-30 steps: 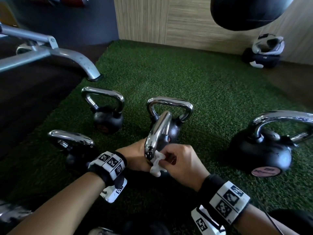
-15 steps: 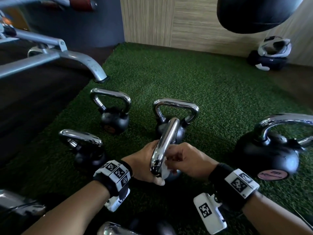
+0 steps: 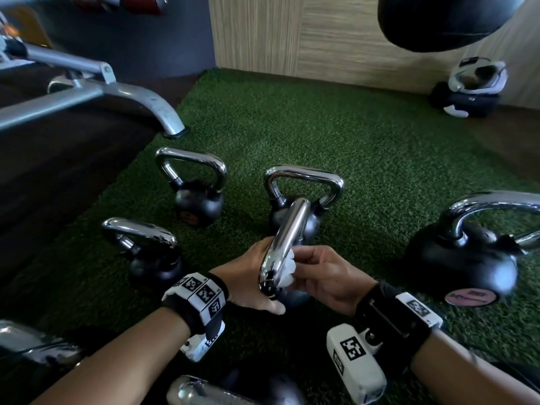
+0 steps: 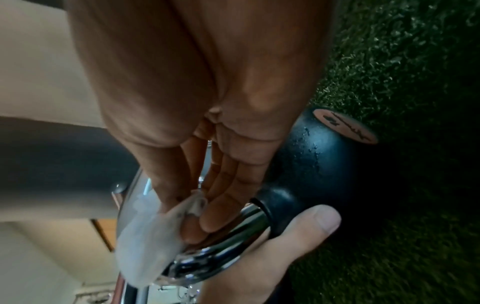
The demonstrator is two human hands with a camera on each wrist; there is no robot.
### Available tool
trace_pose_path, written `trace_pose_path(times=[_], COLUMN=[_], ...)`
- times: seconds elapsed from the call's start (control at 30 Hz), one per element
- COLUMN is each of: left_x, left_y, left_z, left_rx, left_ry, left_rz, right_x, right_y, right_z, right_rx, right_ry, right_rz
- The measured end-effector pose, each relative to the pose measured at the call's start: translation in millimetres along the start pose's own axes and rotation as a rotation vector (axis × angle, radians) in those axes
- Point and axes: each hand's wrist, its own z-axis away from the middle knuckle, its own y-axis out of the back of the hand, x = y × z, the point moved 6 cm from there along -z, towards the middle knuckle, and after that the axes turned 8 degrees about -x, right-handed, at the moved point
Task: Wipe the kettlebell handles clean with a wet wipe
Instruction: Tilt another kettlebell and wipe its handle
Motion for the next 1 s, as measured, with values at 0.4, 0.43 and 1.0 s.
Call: trace_pose_path(times=[0.4, 0.43, 1.0], left_x=[-10, -8, -15], left_y=[-5, -4, -9], left_z=[8, 9, 12], left_rx=[0.019, 0.010, 0.025], left_ry=[0.107, 0.113, 0.233], left_rz=[0.210, 0.225, 0.326], right_x=[-8, -8, -41], right_y=[15, 18, 34], right_z=[-11, -12, 1], right_rx=[0.266, 0.306, 0.829], right_ry=[0.179, 0.202, 0.342], right_rz=[-0.074, -0.130, 0.384])
